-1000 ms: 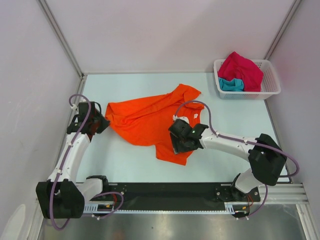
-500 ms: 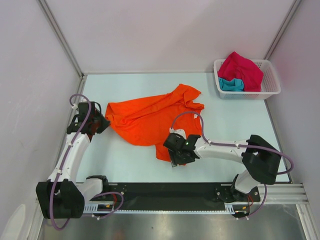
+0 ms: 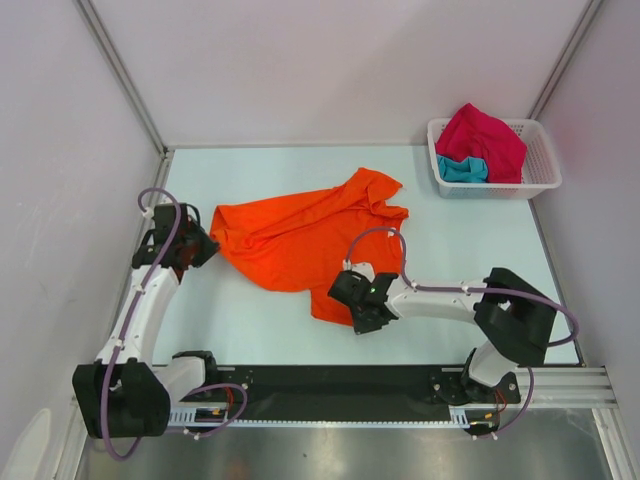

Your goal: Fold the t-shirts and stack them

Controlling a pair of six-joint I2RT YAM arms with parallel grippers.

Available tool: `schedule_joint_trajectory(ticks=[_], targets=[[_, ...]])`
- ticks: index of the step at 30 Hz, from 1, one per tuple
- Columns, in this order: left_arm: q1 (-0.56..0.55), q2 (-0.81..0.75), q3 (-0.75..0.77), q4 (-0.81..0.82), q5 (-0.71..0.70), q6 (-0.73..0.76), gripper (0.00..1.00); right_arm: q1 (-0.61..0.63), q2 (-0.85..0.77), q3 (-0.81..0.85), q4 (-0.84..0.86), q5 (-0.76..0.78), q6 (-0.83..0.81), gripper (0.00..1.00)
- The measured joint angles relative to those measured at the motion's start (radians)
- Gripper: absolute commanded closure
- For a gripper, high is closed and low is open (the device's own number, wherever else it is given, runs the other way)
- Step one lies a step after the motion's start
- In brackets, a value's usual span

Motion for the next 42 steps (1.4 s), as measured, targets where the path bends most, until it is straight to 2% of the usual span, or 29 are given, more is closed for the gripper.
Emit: schedule_joint_trajectory(ticks=[6,10,16,25,30,33,36,40,42], targets=[[0.019,-0.008,0.004,-0.006,0.014,0.01,1.0,0.008,-0.019,0.016,-0.039,0.06,0.0,1.0],[0.021,-0.007,0.051,-0.034,0.035,0.024,1.0,0.01,-0.081,0.122,-0.138,0.147,-0.018,1.0],[0.023,-0.013,0.209,-0.08,0.069,0.035,1.0,0.014,-0.145,0.448,-0.279,0.315,-0.064,1.0],[0.032,-0.169,0.389,-0.232,0.05,0.04,1.0,0.083,-0.241,0.793,-0.516,0.568,-0.087,1.0],[0.042,-0.208,0.567,-0.283,0.033,0.021,1.0,0.09,-0.245,0.985,-0.572,0.7,-0.175,1.0],[0.045,-0.166,0.683,-0.279,0.043,0.013,1.0,0.013,-0.194,1.125,-0.537,0.721,-0.278,1.0],[0.056,-0.047,0.791,-0.243,0.089,0.012,1.0,-0.177,-0.123,1.213,-0.447,0.655,-0.394,1.0],[0.066,0.254,0.959,-0.209,0.167,0.016,1.0,-0.41,0.052,1.363,-0.389,0.539,-0.493,1.0],[0.068,0.446,1.068,-0.209,0.193,0.017,1.0,-0.507,0.199,1.52,-0.378,0.486,-0.524,1.0]])
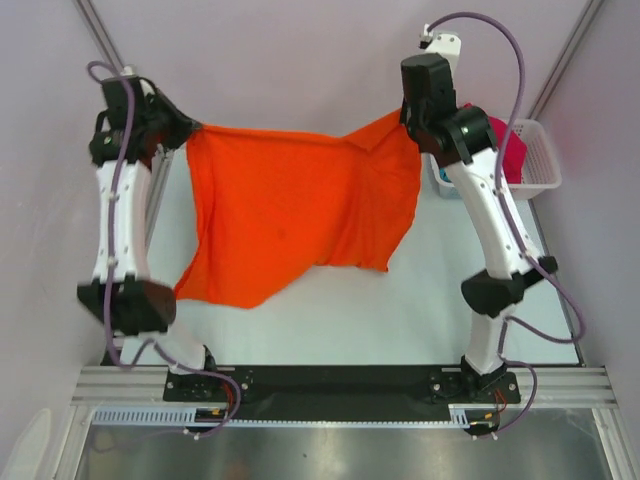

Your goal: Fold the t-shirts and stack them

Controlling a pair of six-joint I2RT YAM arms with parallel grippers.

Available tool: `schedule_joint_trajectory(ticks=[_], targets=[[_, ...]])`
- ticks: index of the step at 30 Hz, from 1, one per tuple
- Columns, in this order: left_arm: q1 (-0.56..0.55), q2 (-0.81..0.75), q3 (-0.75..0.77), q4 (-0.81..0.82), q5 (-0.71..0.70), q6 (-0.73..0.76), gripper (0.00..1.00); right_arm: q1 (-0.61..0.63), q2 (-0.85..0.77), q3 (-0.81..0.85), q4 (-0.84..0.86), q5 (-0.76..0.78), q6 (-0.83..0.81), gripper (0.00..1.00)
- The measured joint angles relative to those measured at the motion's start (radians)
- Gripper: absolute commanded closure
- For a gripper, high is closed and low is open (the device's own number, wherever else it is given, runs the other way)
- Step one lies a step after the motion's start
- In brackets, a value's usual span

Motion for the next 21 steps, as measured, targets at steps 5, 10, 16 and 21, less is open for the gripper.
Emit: schedule_joint_trajectory(ticks=[5,10,16,21], targets=[[0.006,0.497,0.378,-0.076,0.071,-0.004,1.0,-0.163,0.222,0.138,0.025,-0.096,-0.008,1.0],[0.014,0.689,0.521,-0.095,0.144,-0.04,1.0,-0.251,0.306,0.167,0.046,-0.119,-0.033,1.0],[0.024,0.552,0.521,-0.028,0.162,-0.046,1.0,-0.183,0.229,0.18,0.183,0.023,-0.192,1.0],[0.042,0.235,0.433,0.091,0.119,-0.007,1.0,0.059,0.032,0.069,0.528,0.276,-0.539,1.0]])
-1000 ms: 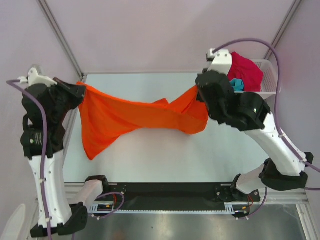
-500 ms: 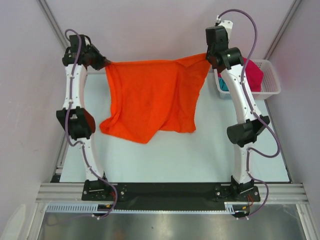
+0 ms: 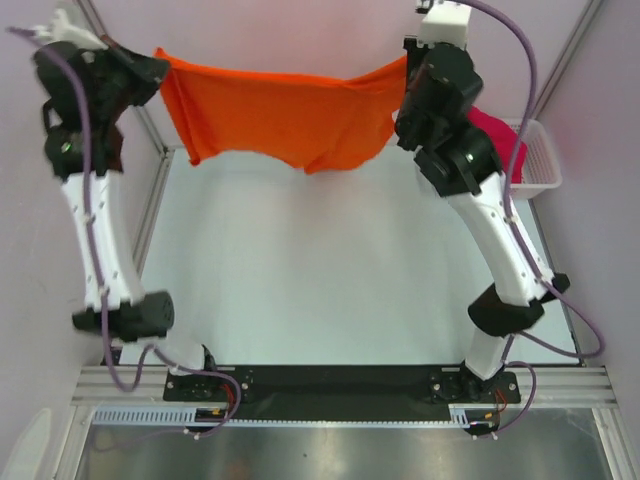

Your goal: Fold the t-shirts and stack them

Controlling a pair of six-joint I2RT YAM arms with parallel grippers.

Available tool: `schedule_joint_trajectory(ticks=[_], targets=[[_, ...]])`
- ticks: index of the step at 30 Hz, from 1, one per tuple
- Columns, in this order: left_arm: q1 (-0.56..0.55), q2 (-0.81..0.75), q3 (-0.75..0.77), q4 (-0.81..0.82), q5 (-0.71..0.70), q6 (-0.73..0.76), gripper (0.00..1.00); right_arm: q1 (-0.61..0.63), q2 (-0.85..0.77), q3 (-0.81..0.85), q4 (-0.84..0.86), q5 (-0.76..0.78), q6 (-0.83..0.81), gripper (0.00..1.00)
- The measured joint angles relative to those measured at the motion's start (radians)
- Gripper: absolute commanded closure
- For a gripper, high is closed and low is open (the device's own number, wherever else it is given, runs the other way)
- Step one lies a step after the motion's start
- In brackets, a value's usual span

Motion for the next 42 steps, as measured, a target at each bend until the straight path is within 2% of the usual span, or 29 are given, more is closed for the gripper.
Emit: schedule_joint_trajectory(ticks=[3,6,10,11,15,17,21,27,31,35,38,42], targets=[[0.028,-0.278,-0.185,0.095,-0.011,0.014,1.0,0.118,-0.099,-0.032,0.131,0.106,-0.125,1.0],[0.051,-0.468,-0.357,0.168,0.029,0.014,1.0,0.106,-0.214,-0.155,0.065,0.171,-0.034,1.0],[0.052,-0.507,-0.609,0.226,0.107,0.016,1.0,0.087,-0.311,-0.405,-0.161,0.129,0.257,1.0],[0.053,-0.505,-0.722,0.229,0.113,0.022,1.0,0.088,-0.332,-0.491,-0.215,0.102,0.333,1.0],[0.056,-0.436,-1.038,0.123,0.111,0.047,1.0,0.111,-0.338,-0.802,-0.394,-0.023,0.568,1.0],[0.056,-0.427,-1.109,0.025,0.107,0.06,1.0,0.127,-0.338,-0.916,-0.479,-0.078,0.647,1.0],[0.057,-0.433,-1.039,-0.014,0.11,0.072,1.0,0.128,-0.352,-0.927,-0.558,-0.111,0.715,1.0],[0.057,-0.405,-0.799,0.026,0.168,0.071,1.0,0.086,-0.364,-0.73,-0.556,-0.111,0.714,1.0],[0.058,-0.397,-0.769,0.028,0.187,0.071,1.0,0.072,-0.385,-0.708,-0.541,-0.122,0.696,1.0],[0.062,-0.291,-0.673,0.011,0.224,0.064,1.0,0.003,-0.35,-0.671,-0.522,-0.159,0.661,1.0],[0.062,-0.22,-0.624,0.008,0.246,0.064,1.0,-0.045,-0.284,-0.584,-0.509,-0.183,0.644,1.0],[0.063,-0.236,-0.636,0.015,0.245,0.082,1.0,-0.026,-0.243,-0.52,-0.481,-0.185,0.614,1.0]])
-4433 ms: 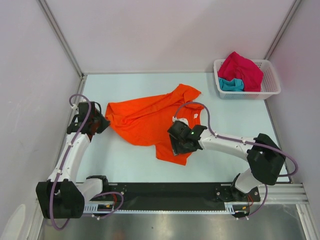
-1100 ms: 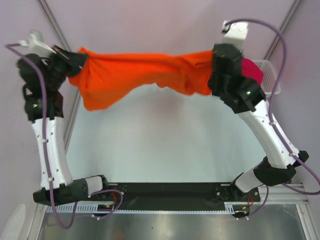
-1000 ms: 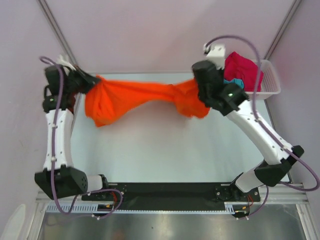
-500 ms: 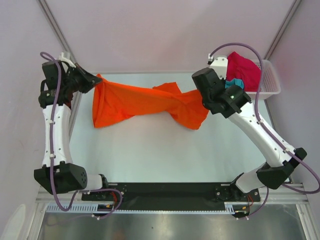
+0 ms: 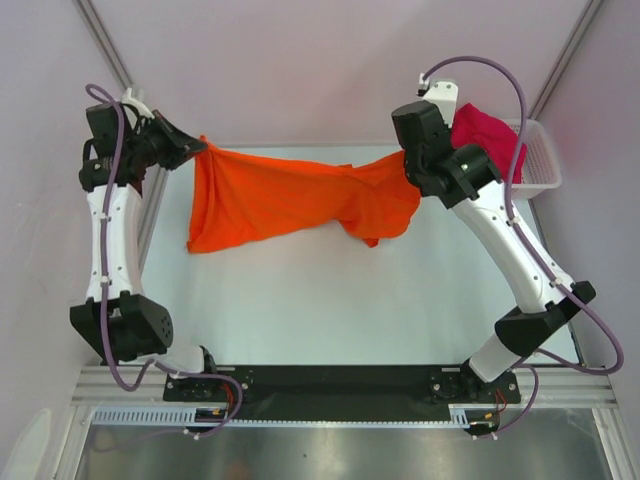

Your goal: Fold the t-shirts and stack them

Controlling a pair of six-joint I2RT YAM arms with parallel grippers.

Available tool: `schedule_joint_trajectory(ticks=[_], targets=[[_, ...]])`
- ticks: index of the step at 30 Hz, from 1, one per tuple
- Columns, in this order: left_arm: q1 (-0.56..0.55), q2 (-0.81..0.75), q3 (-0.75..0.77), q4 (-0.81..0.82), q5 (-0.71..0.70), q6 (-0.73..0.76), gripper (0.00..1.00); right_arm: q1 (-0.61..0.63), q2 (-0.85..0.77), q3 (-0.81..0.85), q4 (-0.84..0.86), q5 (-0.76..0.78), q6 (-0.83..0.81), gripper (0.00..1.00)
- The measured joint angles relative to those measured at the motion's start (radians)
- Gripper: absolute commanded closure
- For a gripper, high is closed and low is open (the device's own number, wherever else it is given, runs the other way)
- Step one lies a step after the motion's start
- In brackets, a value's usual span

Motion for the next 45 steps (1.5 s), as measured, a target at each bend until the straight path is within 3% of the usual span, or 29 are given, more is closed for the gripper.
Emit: schedule_joint_trajectory(ticks=[6,9,13,18,23,30,33,37,41,45], targets=[[0.002,-0.014,0.07,0.085,0.014,0.021,1.0,-0.067,0.138,0.217,0.026,-0.065,-0.047,1.0],[0.004,0.134,0.263,0.101,0.037,-0.019,1.0,-0.148,0.281,0.408,0.035,-0.112,-0.064,1.0],[0.001,0.471,0.646,0.107,0.063,-0.089,1.0,-0.255,0.477,0.651,0.05,-0.148,-0.087,1.0],[-0.006,0.636,0.693,0.114,0.089,-0.171,1.0,-0.358,0.523,0.641,0.083,-0.206,-0.087,1.0],[-0.03,0.592,0.701,0.204,0.096,-0.189,1.0,-0.366,0.486,0.628,0.16,-0.154,-0.163,1.0],[-0.024,0.376,0.698,0.336,0.084,-0.189,1.0,-0.273,0.314,0.606,0.369,0.018,-0.357,1.0],[-0.01,0.228,0.544,0.392,0.086,-0.188,1.0,-0.231,0.2,0.515,0.399,0.067,-0.37,1.0],[-0.001,0.021,0.172,0.439,0.099,-0.174,1.0,-0.232,0.06,0.303,0.333,0.035,-0.266,1.0],[0.01,-0.072,-0.174,0.409,0.097,-0.142,1.0,-0.21,-0.076,-0.113,0.272,-0.045,-0.13,1.0],[0.029,-0.115,-0.496,0.345,0.09,-0.121,1.0,-0.116,-0.113,-0.466,0.171,-0.106,-0.016,1.0]])
